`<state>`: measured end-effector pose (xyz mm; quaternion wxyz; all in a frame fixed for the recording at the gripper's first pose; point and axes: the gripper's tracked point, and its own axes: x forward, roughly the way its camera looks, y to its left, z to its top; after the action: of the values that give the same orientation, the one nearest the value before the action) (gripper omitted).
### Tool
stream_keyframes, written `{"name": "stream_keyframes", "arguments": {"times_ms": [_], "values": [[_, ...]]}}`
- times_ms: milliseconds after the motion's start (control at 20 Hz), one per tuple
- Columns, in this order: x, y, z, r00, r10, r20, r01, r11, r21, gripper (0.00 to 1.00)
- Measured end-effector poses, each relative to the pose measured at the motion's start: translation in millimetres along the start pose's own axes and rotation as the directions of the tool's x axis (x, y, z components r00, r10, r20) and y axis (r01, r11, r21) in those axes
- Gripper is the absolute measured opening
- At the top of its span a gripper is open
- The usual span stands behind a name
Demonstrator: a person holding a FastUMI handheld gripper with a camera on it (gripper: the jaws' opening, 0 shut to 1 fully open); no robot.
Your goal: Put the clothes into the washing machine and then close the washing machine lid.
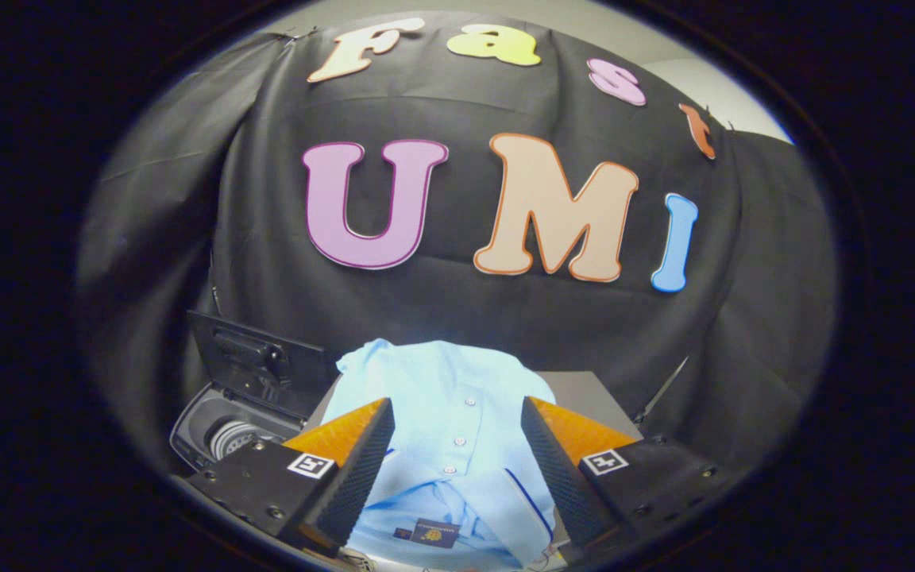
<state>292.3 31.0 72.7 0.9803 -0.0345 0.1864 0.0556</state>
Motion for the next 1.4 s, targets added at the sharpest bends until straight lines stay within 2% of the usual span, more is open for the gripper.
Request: {"name": "stream_keyframes", "arguments": {"times_ms": [250,500,750,1000,1050,1150,1200,1400], "values": [[18,-2,-21,0.997,0.001,-0.079,-0.001,1.0,0.004,0.98],[37,9,-35,0.991,0.03,-0.127,-0.023,0.998,0.061,0.98],[50,13,-64,0.97,-0.01,-0.243,-0.001,0.999,-0.043,0.98],[56,20,-61,0.978,0.016,-0.209,-0.023,0.999,-0.028,0.95],[56,22,-61,0.978,0.03,-0.206,-0.03,1.0,0.004,0.93],[56,29,-64,0.98,0.064,-0.189,-0.05,0.996,0.074,0.81],[57,32,-66,0.98,0.073,-0.186,-0.06,0.995,0.077,0.71],[57,36,-67,0.976,0.062,-0.207,-0.049,0.997,0.064,0.5]]}}
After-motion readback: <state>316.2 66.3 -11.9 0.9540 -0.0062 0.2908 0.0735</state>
